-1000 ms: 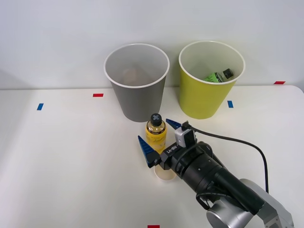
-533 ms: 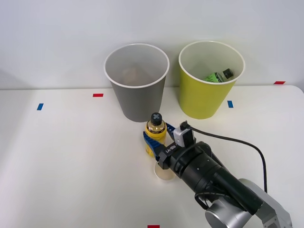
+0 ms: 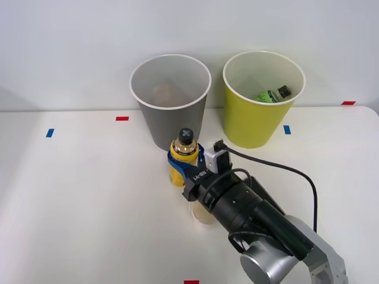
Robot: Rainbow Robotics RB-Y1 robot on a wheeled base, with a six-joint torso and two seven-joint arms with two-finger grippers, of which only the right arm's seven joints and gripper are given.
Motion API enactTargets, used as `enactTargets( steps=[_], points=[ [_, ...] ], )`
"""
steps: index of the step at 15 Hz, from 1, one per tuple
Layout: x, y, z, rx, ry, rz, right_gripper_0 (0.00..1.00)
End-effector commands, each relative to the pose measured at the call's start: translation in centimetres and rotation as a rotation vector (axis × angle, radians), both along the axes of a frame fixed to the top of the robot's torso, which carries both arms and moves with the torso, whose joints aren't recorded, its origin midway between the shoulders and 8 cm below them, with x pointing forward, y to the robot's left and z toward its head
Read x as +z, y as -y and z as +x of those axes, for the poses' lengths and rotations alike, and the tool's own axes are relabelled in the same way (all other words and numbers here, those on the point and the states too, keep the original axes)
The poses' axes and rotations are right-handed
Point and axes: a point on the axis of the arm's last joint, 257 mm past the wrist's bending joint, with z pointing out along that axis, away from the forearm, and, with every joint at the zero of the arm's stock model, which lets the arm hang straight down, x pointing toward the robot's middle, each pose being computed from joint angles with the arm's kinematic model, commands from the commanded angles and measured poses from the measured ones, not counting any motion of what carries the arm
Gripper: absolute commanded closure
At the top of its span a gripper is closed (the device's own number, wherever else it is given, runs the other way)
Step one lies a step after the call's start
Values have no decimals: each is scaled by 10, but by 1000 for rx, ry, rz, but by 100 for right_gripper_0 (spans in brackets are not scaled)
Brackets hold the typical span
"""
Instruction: Put cans in the gray bin, plastic bottles in the light green bin
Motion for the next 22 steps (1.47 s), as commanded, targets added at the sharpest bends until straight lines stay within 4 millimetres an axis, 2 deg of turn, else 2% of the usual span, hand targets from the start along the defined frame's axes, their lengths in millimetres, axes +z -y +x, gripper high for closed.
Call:
enactTargets(
  steps=[1,4,8,11,14,17,19,22],
  points=[
    [40,-7,-3,16,67,40,100],
    [84,0,-15,33,144,74,100],
    [151,18,-35,56,240,140,100],
    [192,36,-31,18,230,118,100],
    [236,62,-3,-56,226,151,100],
    [264,89,26,-136,187,120,100],
    [270,104,43,-174,174,130,100],
    [263,117,85,-224,187,141,100]
  ],
)
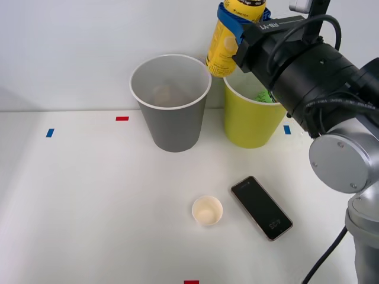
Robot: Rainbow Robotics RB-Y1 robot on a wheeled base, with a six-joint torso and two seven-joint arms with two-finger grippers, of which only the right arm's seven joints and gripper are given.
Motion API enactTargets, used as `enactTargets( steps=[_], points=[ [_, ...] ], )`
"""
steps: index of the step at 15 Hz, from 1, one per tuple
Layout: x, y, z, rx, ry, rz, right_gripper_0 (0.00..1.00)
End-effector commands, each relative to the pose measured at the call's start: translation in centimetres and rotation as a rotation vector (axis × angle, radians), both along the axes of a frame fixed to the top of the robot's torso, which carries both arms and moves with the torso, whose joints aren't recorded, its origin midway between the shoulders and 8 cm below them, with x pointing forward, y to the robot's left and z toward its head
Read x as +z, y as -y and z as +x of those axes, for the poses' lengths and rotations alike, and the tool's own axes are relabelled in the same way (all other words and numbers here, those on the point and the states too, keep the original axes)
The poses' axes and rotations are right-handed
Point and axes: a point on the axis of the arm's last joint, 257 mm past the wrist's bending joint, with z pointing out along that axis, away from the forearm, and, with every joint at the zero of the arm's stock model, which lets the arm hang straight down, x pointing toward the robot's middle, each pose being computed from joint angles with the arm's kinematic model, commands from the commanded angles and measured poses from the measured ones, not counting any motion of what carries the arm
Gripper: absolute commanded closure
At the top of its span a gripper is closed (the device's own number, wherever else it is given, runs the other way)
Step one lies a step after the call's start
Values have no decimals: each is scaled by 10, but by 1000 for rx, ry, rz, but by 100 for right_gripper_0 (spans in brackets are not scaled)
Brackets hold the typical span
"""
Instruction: Put cans in the gray bin, plastic bottles in the light green bin
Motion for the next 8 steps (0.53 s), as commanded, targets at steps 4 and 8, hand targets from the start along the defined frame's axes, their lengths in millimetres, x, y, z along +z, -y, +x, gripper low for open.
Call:
enactTargets(
  steps=[4,8],
  points=[
    [-2,47,71,-140,15,-58,100],
    [-13,69,89,-194,2,-128,100]
  ],
)
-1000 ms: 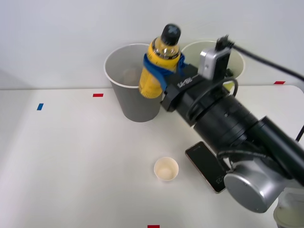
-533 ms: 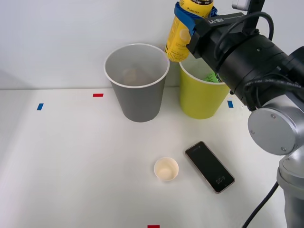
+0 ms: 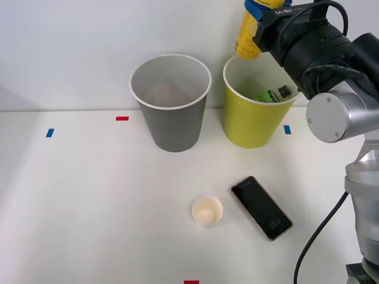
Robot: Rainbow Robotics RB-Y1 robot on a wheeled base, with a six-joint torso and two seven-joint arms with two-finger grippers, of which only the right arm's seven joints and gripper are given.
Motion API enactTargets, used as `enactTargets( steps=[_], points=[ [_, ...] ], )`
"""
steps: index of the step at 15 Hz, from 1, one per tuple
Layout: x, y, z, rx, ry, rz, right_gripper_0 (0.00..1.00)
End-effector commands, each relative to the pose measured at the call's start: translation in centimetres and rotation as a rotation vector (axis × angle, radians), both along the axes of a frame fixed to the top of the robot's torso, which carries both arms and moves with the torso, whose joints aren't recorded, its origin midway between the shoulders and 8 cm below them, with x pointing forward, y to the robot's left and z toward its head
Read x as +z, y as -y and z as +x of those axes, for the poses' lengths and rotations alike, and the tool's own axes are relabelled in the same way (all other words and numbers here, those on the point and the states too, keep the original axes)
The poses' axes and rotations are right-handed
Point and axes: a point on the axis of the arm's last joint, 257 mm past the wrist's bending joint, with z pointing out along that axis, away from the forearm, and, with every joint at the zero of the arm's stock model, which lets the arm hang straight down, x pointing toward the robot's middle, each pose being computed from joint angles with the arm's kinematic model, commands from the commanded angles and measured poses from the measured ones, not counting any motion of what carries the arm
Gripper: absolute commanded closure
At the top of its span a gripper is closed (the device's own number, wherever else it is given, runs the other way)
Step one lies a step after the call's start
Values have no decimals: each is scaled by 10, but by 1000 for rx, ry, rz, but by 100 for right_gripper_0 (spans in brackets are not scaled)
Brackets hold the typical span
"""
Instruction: Put cans in the gray bin, plastic bottles in the light green bin
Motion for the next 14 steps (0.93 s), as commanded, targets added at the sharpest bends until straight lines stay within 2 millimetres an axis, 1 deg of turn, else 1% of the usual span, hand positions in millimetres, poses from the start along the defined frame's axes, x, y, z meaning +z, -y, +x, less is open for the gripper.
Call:
enactTargets(
  steps=[1,3,5,6,7,8,12,14],
  points=[
    [-10,11,16,-32,-23,-47,100],
    [-16,13,22,-38,-36,-51,100],
    [-17,12,21,-29,-42,-38,100],
    [-17,12,21,-29,-42,-37,96],
    [-18,11,21,-26,-44,-37,26],
    [-17,11,21,-25,-43,-34,0],
    [-23,13,18,-18,-52,-34,0],
    [-27,17,1,-16,-40,-56,0]
  ],
)
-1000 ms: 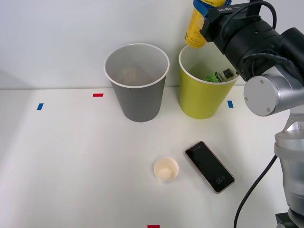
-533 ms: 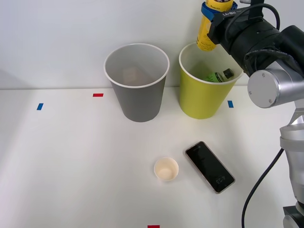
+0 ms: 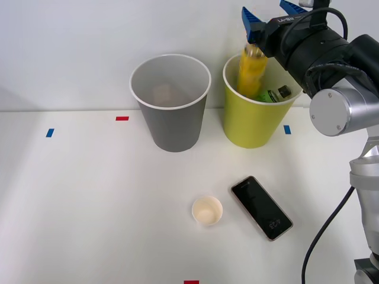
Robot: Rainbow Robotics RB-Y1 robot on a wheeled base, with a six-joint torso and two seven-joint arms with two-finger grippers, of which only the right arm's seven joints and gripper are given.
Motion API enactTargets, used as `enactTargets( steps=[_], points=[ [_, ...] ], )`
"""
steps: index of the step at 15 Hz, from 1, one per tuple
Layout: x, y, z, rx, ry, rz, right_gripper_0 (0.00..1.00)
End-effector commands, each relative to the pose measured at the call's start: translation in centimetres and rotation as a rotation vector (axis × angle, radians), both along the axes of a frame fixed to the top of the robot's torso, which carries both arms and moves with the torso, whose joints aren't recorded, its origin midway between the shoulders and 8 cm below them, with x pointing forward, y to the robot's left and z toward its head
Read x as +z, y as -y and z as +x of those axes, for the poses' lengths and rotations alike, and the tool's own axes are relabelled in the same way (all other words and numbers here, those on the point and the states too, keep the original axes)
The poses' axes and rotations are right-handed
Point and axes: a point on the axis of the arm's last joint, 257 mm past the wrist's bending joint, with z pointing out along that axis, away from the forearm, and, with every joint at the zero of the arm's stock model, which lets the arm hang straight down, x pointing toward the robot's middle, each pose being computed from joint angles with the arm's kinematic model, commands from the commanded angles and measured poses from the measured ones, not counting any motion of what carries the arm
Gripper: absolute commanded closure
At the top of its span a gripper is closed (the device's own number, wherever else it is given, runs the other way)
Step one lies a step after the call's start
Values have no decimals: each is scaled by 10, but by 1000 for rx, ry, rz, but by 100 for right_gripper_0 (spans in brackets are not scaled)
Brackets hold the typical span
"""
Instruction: Put cans in the gray bin, plastic bottles in the light green bin
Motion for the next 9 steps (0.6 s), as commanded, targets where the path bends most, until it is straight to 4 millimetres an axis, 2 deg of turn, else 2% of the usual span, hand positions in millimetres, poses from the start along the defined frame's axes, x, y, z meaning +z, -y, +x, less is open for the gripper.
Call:
enactTargets(
  steps=[1,4,5,9],
  points=[
    [-7,4,-29,10,19,-30,0],
    [-23,10,-76,24,26,-42,0],
    [-29,15,-98,25,38,-27,0],
    [-58,36,-161,-9,30,14,0]
  ],
)
